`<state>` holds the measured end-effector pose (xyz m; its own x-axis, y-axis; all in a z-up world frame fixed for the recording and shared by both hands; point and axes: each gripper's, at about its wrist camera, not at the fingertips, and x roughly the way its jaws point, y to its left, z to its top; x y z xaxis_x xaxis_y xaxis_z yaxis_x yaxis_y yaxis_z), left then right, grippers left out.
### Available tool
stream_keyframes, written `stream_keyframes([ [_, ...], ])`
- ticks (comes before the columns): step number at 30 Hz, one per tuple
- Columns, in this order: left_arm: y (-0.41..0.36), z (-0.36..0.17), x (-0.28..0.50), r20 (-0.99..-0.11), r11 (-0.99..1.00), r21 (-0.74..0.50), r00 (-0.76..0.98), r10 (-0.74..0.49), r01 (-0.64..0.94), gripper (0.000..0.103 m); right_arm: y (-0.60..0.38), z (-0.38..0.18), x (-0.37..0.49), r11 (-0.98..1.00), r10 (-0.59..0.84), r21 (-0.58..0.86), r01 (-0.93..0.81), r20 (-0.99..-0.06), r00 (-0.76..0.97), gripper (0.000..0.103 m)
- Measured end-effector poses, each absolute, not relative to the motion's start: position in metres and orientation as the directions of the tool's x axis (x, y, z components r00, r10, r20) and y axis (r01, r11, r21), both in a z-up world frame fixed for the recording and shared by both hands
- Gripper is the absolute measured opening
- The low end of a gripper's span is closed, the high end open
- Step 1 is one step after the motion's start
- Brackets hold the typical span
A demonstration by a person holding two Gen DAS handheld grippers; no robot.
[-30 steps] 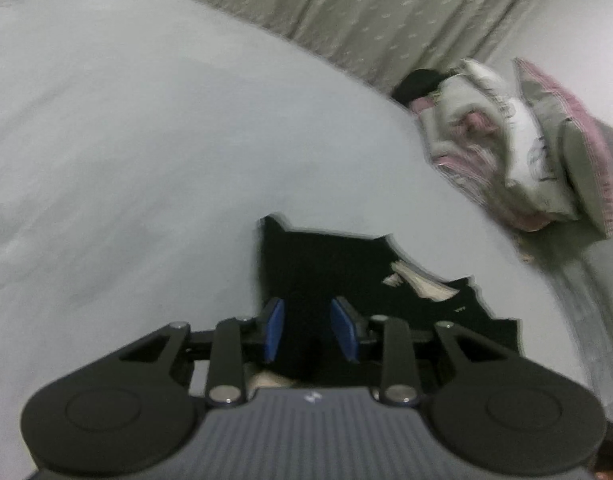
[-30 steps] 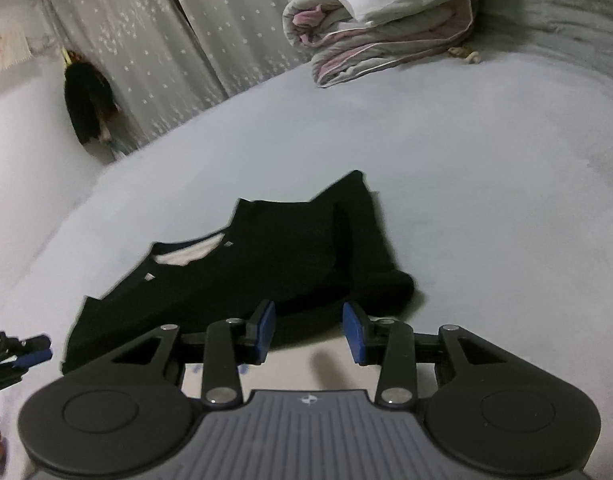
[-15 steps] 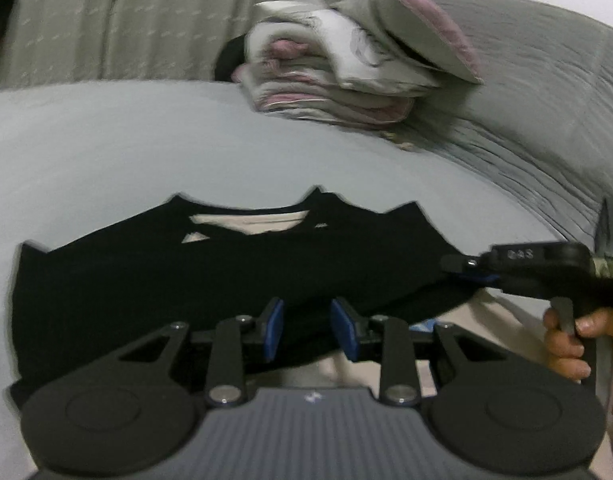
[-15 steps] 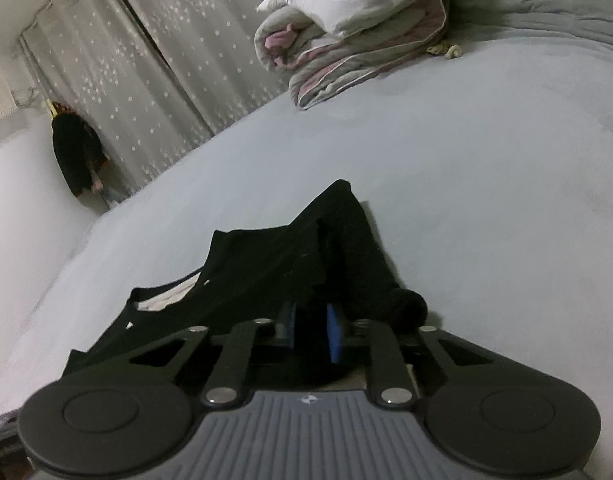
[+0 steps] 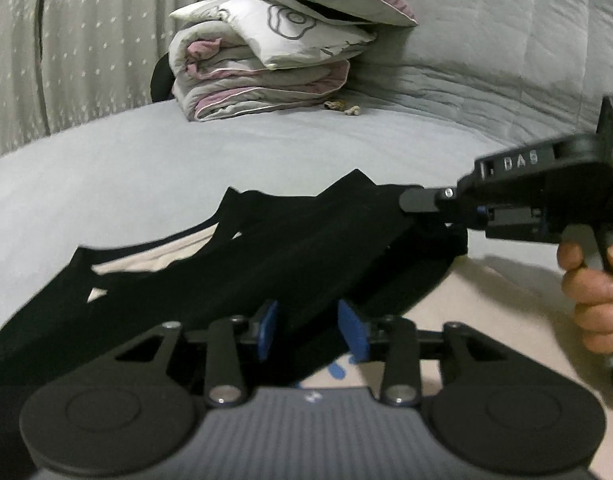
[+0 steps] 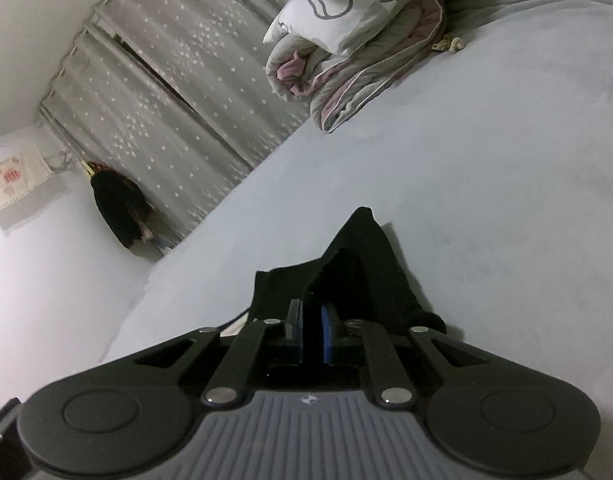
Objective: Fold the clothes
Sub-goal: 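Lay the hem over the collar with the left gripper while the right gripper holds the fold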
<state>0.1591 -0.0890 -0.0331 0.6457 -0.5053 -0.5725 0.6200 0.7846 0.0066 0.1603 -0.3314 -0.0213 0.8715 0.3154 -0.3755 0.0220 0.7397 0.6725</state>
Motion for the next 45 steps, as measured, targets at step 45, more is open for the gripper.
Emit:
stream_keyframes([
  [45, 0.073, 0.006, 0.162, -0.585, 0.95, -0.098, 0.755, -0.296, 0.297, 0.045, -0.3, -0.011, 0.157, 0.962, 0.118, 0.274, 0.016, -0.466, 0.877, 0.026],
])
